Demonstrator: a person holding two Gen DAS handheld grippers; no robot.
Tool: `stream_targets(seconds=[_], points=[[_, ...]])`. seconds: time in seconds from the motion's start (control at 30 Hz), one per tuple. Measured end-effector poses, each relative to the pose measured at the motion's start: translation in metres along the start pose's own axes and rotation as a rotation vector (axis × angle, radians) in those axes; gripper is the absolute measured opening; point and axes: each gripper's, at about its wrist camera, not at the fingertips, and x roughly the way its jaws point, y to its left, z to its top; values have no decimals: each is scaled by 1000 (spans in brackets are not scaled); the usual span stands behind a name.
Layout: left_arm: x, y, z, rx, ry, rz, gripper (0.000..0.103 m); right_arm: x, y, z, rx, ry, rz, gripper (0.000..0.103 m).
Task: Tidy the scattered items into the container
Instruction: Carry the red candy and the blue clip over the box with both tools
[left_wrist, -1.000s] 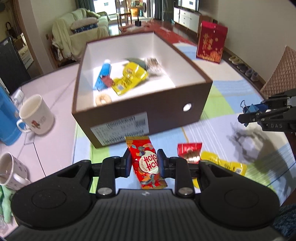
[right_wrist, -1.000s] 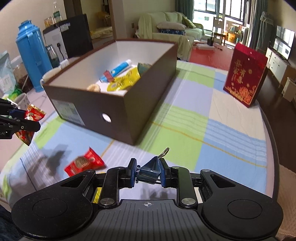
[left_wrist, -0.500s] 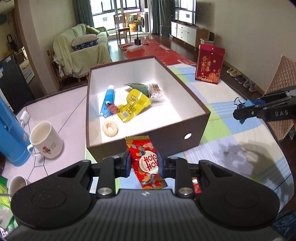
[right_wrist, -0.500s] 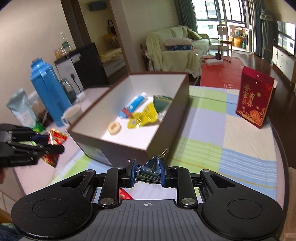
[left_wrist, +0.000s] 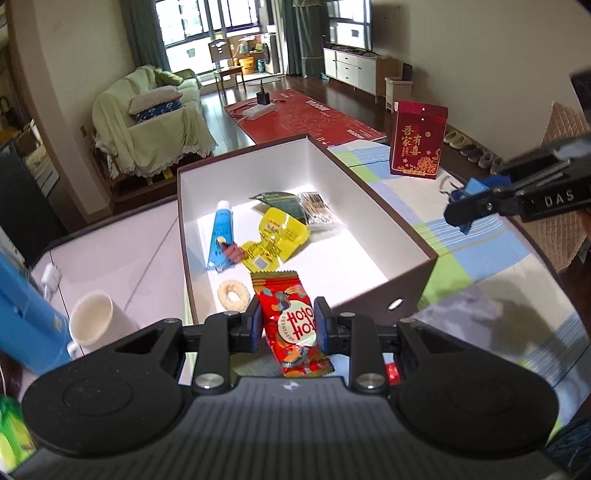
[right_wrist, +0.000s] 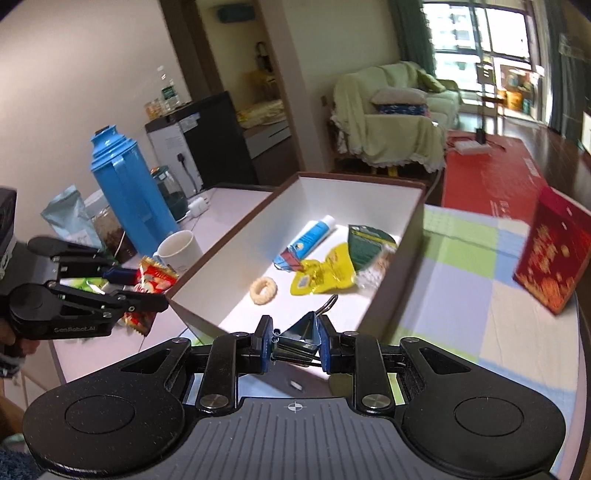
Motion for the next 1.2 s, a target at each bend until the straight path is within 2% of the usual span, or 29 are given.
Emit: stream_targets(seconds=[0.2,0.53,0.67,0.97,1.2], points=[[18,13,17,56,4,14,23,24,1,22,-77,21,19,24],[55,32,33,98,51,41,24,64,-6,40,-119,78,34,24],[72,36,36,89,82,14,24,84,-14,44,-113,127,61,24],[115,41,44,192,159,-2,24,137,-26,52,-219,248,38,24],[153,43,39,215,219,-41,24,169,-36,47,-253,310,33,24]])
